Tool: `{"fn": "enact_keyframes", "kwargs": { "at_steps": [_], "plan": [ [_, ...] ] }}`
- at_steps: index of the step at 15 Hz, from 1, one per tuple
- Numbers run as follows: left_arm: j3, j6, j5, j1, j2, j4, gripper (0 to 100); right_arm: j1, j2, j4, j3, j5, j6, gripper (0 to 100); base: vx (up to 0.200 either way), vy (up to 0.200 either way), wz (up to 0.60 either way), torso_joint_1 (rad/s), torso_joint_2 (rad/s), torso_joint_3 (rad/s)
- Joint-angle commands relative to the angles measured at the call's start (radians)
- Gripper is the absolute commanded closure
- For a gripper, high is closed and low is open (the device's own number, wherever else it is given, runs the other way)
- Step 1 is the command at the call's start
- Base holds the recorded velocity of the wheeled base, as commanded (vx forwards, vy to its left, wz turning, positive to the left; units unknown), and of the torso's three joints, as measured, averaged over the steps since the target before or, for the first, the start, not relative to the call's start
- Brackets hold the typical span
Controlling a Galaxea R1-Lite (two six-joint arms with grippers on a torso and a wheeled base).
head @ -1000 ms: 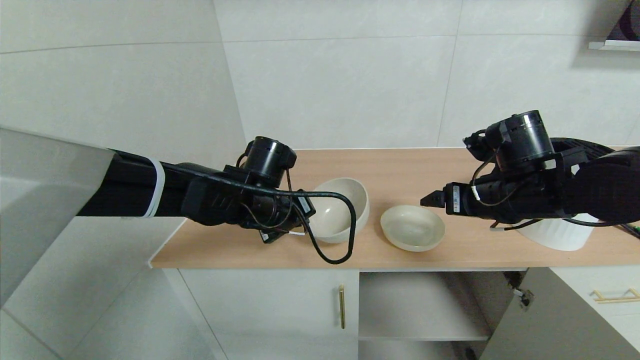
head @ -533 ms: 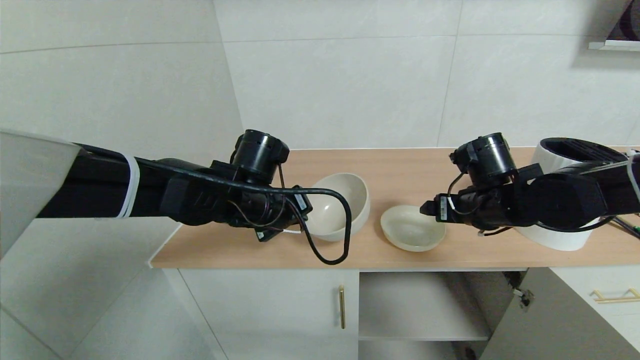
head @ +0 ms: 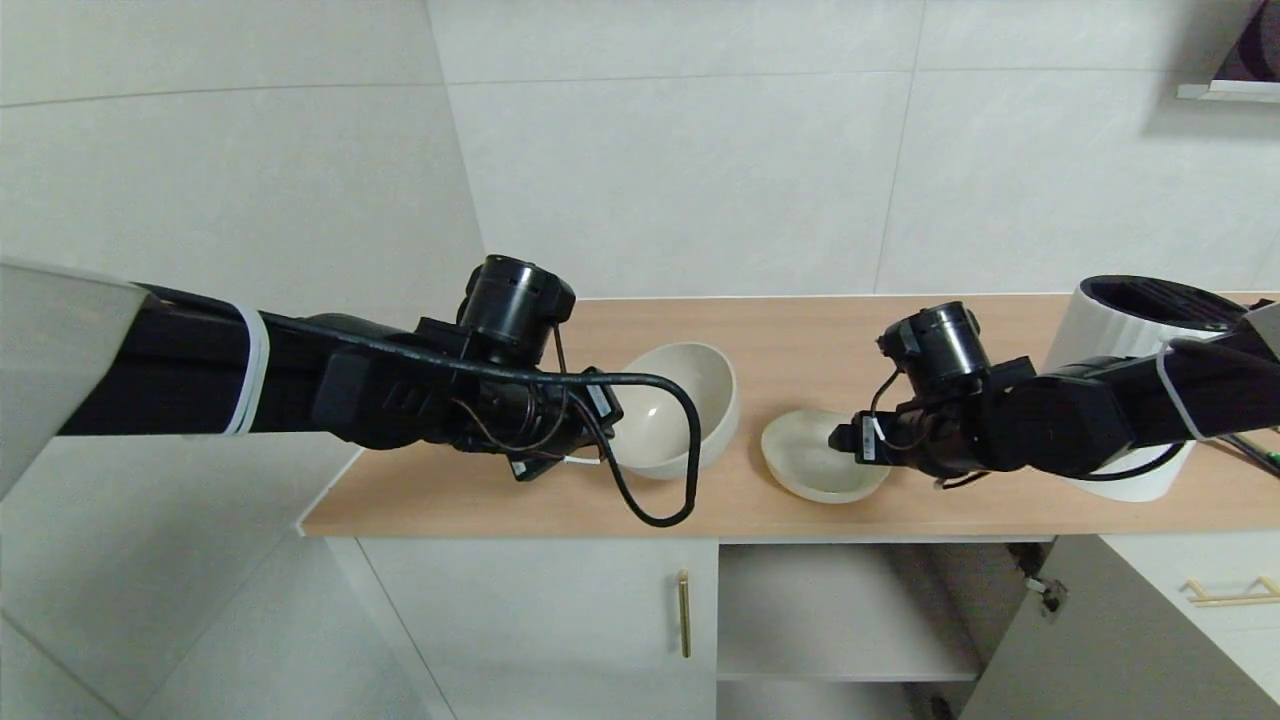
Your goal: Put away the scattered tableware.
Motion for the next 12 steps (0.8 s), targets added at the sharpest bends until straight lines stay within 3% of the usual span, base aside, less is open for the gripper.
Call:
{"fn": "enact_keyframes", "kwargs": {
  "at_steps": [1, 7, 8, 12],
  "plan": [
    [0.000, 0.000, 0.001, 0.000, 0.002, 0.000, 100, -0.014, 0.028, 0.000, -0.009, 0.000, 0.000, 0, 0.000, 0.000, 0.00, 0.000, 0.00, 0.000],
    [0.000, 0.000, 0.001, 0.000, 0.001, 0.000, 100, -0.017, 0.034, 0.000, -0.010, 0.001, 0.000, 0, 0.000, 0.000, 0.00, 0.000, 0.00, 0.000],
    [0.000, 0.000, 0.001, 0.000, -0.001, 0.000, 100, -0.017, 0.034, 0.000, -0.009, 0.001, 0.000, 100, 0.000, 0.000, 0.00, 0.000, 0.00, 0.000],
    [0.000, 0.000, 0.001, 0.000, -0.001, 0.000, 100, -0.017, 0.034, 0.000, -0.009, 0.003, 0.001, 100, 0.000, 0.000, 0.00, 0.000, 0.00, 0.000]
  ]
}}
